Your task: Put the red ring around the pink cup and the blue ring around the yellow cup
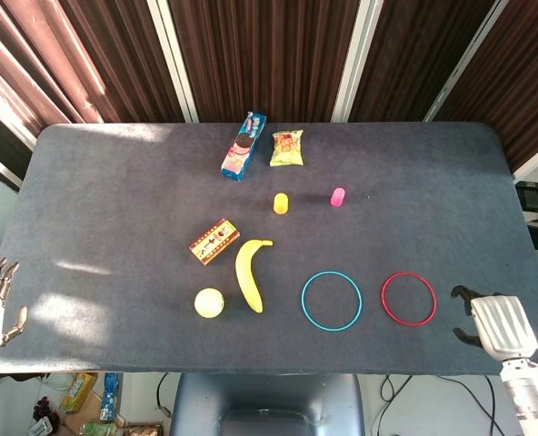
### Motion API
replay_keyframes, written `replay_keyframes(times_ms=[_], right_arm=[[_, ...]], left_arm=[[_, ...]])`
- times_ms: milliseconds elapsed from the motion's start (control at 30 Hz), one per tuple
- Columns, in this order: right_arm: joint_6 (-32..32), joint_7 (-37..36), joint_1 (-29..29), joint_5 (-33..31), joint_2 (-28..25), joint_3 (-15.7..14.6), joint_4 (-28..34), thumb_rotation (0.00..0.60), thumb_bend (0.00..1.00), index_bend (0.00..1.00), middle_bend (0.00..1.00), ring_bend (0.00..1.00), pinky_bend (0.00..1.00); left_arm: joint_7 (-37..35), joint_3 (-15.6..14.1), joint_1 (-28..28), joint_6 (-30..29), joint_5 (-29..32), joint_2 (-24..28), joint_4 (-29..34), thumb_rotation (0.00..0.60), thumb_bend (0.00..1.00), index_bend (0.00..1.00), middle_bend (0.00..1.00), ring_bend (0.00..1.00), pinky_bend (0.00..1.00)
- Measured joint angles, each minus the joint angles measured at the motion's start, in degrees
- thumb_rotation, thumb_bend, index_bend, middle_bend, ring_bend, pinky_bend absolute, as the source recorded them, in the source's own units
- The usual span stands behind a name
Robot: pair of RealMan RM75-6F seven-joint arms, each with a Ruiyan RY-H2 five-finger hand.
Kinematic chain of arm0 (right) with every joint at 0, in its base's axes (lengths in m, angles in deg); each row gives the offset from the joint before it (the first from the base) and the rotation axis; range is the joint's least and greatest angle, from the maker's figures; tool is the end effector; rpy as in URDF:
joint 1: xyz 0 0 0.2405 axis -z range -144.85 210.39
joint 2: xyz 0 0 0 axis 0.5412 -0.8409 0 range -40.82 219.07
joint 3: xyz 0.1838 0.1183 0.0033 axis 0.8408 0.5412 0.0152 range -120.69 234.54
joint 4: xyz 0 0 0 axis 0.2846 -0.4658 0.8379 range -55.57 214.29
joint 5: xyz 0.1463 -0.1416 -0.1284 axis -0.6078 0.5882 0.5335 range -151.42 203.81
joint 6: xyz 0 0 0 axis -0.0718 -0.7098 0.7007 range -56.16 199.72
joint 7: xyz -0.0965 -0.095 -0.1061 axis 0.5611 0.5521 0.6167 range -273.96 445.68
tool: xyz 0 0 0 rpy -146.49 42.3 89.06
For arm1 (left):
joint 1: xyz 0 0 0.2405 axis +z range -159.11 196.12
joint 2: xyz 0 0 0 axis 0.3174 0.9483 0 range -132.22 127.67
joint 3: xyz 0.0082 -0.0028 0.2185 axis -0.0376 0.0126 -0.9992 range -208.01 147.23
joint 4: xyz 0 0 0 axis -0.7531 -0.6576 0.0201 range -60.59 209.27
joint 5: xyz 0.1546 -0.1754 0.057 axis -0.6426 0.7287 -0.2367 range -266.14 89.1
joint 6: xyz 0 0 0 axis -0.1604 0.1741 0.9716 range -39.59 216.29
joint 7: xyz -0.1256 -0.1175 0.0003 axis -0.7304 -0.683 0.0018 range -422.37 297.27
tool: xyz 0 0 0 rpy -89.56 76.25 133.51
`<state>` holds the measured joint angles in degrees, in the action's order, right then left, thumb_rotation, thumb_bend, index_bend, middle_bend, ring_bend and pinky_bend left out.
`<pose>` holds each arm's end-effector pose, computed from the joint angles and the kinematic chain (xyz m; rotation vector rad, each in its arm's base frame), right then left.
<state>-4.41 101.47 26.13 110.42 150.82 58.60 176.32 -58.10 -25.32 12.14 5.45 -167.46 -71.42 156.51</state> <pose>-0.2861 -0.2088 0.0922 1.5691 -0.8337 0.6385 -0.3300 0.2273 0.1190 -1.3222 -0.8160 -0.7454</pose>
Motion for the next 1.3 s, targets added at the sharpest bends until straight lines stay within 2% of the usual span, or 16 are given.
replay_keyframes(times_ms=[67,267,567,800,967,1300], right_arm=[[3.0,-0.3,-1.3,-0.4,0.0,-0.3,-0.1,0.6,0.31,0.62,0.83,0.96,0.93],[9.8,-0.4,-5.0,-1.8,1.3,-1.0,-1.1,0.6,0.36,0.62,0.83,0.97,0.93],[15.1,0.3,-7.8,-4.2,4.4,-1.7,-3.8,0.6,0.38,0.58,0.83,0.97,0.93],[18.0,2.4,-9.2,-7.2,6.3,-2.1,-5.6,0.6,0.38,0.57,0.83,0.97,0.93],[19.5,3.3,-10.2,-8.8,7.5,-2.3,-6.9,0.6,0.43,0.57,0.83,0.97,0.93],[20.3,3.9,-11.1,-9.5,9.1,-2.9,-9.2,0.6,0.45,0.58,0.83,0.98,0.94]], left_arm=[[-0.4,0.0,0.2,-0.1,0.1,0.1,-0.1,0.6,0.44,0.1,0.0,0.0,0.13],[-1.7,0.1,0.8,-0.5,0.5,0.3,-0.3,0.6,0.44,0.11,0.0,0.0,0.13],[-3.9,0.5,1.5,-0.9,1.1,0.6,-0.8,0.6,0.44,0.11,0.0,0.0,0.13],[-5.1,0.5,1.8,-0.8,1.0,0.9,-1.2,0.6,0.44,0.12,0.0,0.0,0.13],[-5.8,0.7,2.0,-1.0,1.1,1.1,-1.3,0.6,0.43,0.12,0.0,0.0,0.13],[-6.6,0.8,2.3,-0.9,1.4,1.3,-1.3,0.6,0.43,0.12,0.0,0.0,0.13]])
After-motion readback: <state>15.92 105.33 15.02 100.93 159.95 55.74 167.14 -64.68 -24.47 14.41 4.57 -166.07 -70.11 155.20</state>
